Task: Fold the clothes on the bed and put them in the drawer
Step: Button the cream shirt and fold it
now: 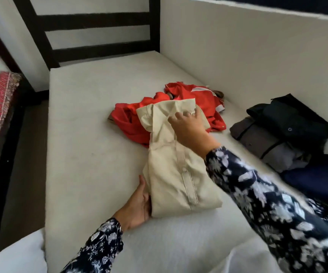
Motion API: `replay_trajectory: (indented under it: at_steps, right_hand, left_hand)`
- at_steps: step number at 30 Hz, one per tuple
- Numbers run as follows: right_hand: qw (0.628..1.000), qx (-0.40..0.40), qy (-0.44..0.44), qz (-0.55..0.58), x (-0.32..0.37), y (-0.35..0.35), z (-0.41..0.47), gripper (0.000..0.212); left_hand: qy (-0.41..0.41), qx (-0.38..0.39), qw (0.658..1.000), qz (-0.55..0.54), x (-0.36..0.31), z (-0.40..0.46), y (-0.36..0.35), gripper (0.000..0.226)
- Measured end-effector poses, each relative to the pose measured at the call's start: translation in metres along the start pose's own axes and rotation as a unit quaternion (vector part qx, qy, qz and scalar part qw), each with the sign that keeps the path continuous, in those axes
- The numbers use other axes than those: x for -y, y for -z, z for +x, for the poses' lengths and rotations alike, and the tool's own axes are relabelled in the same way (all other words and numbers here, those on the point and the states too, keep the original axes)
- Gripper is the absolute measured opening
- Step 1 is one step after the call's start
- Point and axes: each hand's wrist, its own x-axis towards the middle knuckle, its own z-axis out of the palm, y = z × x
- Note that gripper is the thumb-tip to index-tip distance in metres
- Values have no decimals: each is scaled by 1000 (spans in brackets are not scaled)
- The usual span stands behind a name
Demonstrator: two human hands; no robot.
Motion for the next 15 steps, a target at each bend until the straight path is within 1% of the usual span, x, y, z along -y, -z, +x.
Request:
replay_trajectory:
  at_steps: [1, 2, 3, 4, 5, 7, 9, 11, 13, 15]
  right_hand:
    - [999, -7, -12, 33, 2, -14, -5, 41]
    - [997, 7, -10, 76, 5, -30, -19, 42]
    - [994, 30, -4, 108, 10, -46, -40, 44]
    - [990, 46, 12, 130, 17, -67, -54, 47]
    - [989, 47, 22, 141, 22, -81, -81, 54]
    - [988, 66, 43, 132, 29, -111, -127, 71]
    - [989, 79, 51, 116, 30, -135, -159, 85]
    - [987, 102, 61, 105, 31, -145, -174, 95]
    - [988, 106, 55, 96, 36, -145, -172, 97]
    - [988, 101, 46, 104, 42, -138, -167, 99]
  left_hand:
    - [6, 29, 1000, 2, 1, 5, 4, 91]
    - [5, 62, 998, 9, 2, 3, 2, 88]
    - [-4, 76, 997, 29, 5, 2, 0, 80]
    - [-21, 75, 994, 72, 6, 6, 2, 69]
    - [-46, 67, 987, 141, 9, 4, -2, 59]
    - [-110, 23, 963, 244, 14, 0, -7, 45]
    - [-139, 15, 954, 267, 20, 0, -8, 31]
    - [-134, 20, 951, 278, 24, -6, -13, 31]
    - [-119, 23, 958, 261, 26, -12, -18, 41]
    - [-105, 37, 957, 267, 27, -22, -22, 50]
